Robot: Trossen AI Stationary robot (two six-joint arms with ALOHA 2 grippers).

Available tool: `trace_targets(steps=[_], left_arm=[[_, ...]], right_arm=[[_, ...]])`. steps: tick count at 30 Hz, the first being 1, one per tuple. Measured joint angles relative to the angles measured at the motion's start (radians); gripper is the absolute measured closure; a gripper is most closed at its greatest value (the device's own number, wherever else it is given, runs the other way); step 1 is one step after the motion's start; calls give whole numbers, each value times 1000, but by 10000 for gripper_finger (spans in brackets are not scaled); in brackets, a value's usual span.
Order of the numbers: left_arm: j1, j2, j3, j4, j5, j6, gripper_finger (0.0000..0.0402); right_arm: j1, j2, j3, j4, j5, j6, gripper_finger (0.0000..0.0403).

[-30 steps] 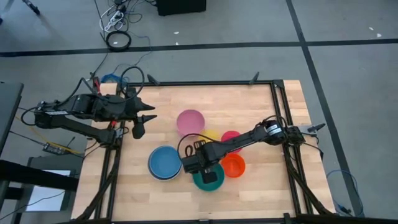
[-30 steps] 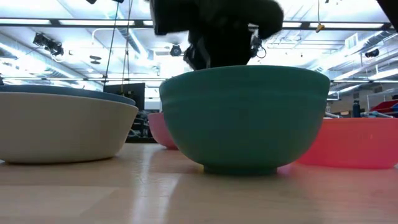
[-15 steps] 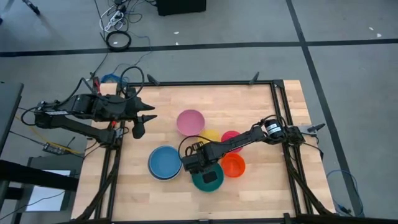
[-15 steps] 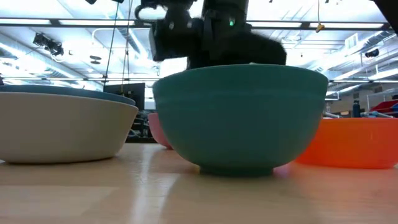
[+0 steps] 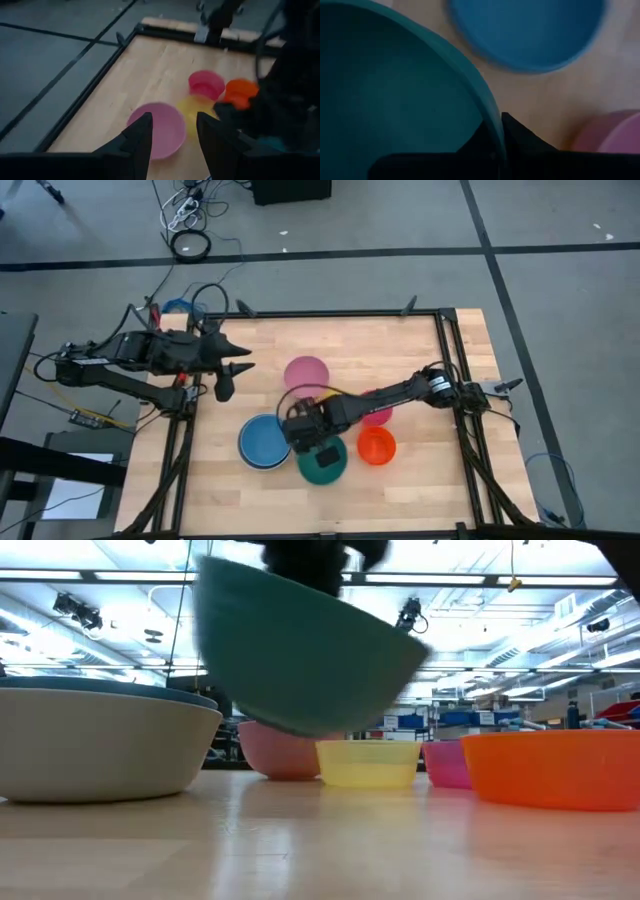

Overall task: Nest bowls inside each other
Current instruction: Stack the green bowl on top of the blue bowl

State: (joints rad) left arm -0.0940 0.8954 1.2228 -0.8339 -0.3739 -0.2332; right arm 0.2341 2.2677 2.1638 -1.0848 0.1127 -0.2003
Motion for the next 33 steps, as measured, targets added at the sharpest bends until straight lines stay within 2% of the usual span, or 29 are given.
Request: trace_targets(steps=[8,21,33], left_arm=[[0,-35,0,80,1,-34,238],[0,-52,0,82,0,-34,238],[0,-52,0,73,0,-37,238]], right_arm=[[-87,0,16,210,-141,112,402],[-145,19,3,539,-155,199,403],[-152,115,1,593,-164,211,396]])
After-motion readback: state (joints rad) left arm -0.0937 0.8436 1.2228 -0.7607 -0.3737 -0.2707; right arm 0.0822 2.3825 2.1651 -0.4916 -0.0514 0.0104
